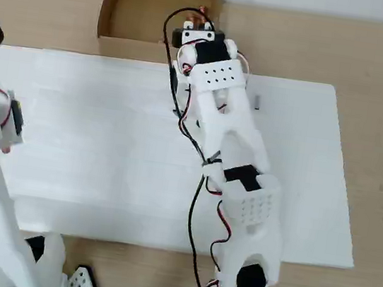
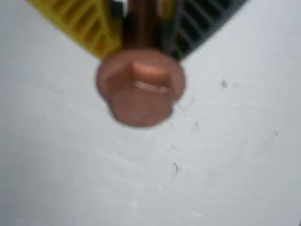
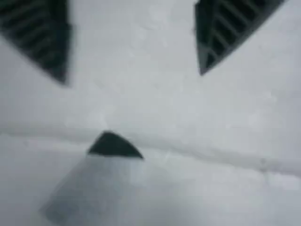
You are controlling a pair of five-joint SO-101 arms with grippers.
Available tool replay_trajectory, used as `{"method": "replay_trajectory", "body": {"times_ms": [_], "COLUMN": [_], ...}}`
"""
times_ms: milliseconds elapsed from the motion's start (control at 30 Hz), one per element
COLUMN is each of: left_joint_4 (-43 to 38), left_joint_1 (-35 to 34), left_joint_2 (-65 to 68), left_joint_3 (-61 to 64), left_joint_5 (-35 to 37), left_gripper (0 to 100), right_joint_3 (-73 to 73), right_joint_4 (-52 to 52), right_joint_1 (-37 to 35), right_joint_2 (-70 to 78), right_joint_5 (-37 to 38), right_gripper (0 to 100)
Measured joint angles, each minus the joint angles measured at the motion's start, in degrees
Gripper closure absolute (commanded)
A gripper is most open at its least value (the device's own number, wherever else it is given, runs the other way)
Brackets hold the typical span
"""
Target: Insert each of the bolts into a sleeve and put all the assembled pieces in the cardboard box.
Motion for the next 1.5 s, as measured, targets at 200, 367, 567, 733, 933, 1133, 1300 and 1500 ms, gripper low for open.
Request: {"method": "replay_trajectory", "body": {"times_ms": [200,367,567,733,933,1133,1300,1500], "left_joint_4": [-5.9,-6.5,-6.5,-6.5,-6.5,-6.5,-6.5,-6.5], "left_joint_1": [0.0,0.0,0.0,0.0,0.0,0.0,0.0,0.0], "left_joint_2": [-11.9,-17.0,-17.8,-17.8,-17.8,-17.8,-17.8,-17.8], "left_joint_3": [11.1,15.2,16.1,16.1,16.1,16.4,17.9,18.9], "left_joint_5": [0.0,-2.7,-3.2,-3.2,-3.2,-3.2,-3.2,-3.2], "left_gripper": [99,99,99,99,99,99,99,99], "right_joint_3": [4.7,7.6,7.7,7.7,7.9,7.9,7.9,7.9], "right_joint_4": [-5.3,-6.3,-5.5,-3.4,-4.2,-6.6,-8.7,-11.1], "right_joint_1": [0.0,0.0,2.0,6.1,7.9,7.8,7.0,6.9], "right_joint_2": [0.0,0.0,0.0,0.0,0.0,3.0,5.3,5.3], "right_joint_5": [0.0,0.0,0.0,0.0,0.0,0.9,0.9,2.7], "right_gripper": [96.2,96.1,91.0,89.9,89.8,89.7,89.7,89.7]}}
